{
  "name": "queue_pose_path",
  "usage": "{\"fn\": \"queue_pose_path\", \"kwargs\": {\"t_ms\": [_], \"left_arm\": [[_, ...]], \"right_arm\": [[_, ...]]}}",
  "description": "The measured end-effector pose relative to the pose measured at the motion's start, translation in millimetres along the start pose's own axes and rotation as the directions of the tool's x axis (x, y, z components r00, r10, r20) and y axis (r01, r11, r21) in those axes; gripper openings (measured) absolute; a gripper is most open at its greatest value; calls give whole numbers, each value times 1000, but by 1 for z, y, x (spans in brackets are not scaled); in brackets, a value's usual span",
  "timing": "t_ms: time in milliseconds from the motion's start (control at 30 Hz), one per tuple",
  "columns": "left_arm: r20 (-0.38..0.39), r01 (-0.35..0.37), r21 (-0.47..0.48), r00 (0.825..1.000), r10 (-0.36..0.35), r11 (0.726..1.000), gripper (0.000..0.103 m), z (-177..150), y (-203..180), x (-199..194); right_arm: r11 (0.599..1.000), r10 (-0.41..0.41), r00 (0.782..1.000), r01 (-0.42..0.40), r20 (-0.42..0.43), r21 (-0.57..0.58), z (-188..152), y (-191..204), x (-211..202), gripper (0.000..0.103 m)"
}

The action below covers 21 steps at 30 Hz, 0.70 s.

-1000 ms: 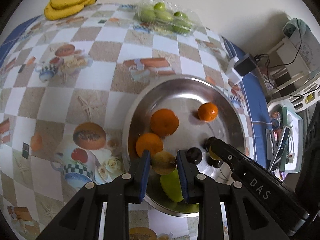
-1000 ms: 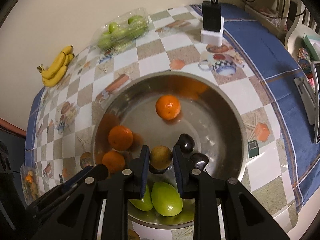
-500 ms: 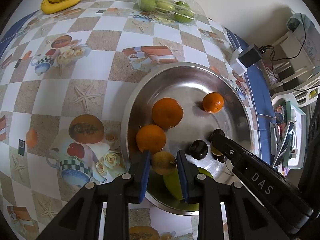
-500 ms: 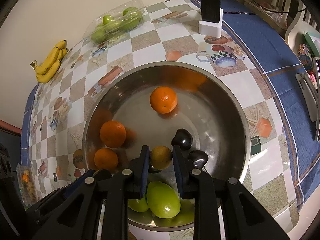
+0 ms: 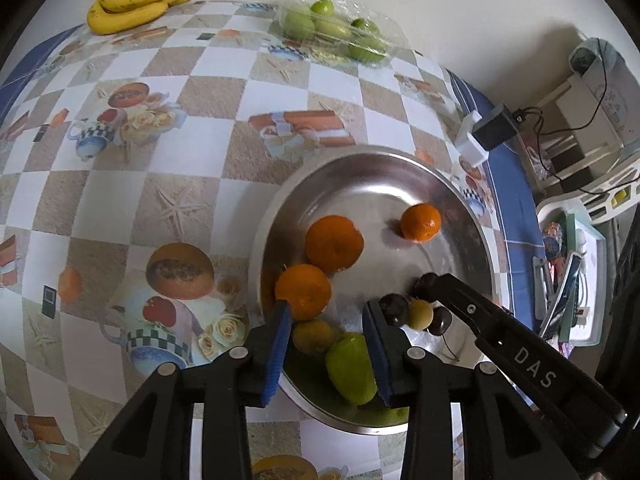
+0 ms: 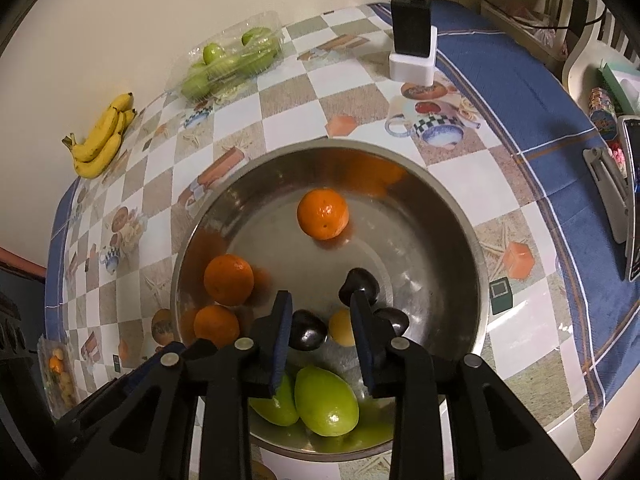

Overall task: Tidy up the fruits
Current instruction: 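Open both tools to release the yellow fruits into the bowl, then withdraw both open tools up and away from the bowl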

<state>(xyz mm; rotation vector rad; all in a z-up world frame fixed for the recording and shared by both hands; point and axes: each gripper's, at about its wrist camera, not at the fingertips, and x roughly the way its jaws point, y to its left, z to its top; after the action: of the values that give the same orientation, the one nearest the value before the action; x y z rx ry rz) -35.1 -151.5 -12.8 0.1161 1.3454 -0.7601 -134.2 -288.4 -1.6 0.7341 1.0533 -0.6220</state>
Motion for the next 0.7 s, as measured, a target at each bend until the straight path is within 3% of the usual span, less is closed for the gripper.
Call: {"fn": "queue_pose_path", "kwargs": {"t_ms": [300, 400, 467, 533, 700], "left_arm": [[48, -75, -58, 996, 77, 996, 41, 11, 25, -7], [53, -103, -78, 993, 107, 992, 52, 13, 34, -8], [57, -123, -93, 990, 129, 988, 68, 15, 40, -8], [52, -149, -104, 987, 155, 983, 75, 16, 45, -7], [39, -203, -117, 977, 209, 972, 88, 16, 54, -2]], "right_arm": [[1000, 0, 1000, -1, -22, -15, 0, 3, 4, 31], [1000, -3, 1000, 2, -28, -27, -1, 6, 6, 32], [999, -7, 1000, 6, -29, -36, -1, 8, 6, 41], [999, -13, 1000, 11, -27, -44, -1, 9, 7, 62], [998, -18, 1000, 17, -25, -60, -1, 12, 9, 73]]}}
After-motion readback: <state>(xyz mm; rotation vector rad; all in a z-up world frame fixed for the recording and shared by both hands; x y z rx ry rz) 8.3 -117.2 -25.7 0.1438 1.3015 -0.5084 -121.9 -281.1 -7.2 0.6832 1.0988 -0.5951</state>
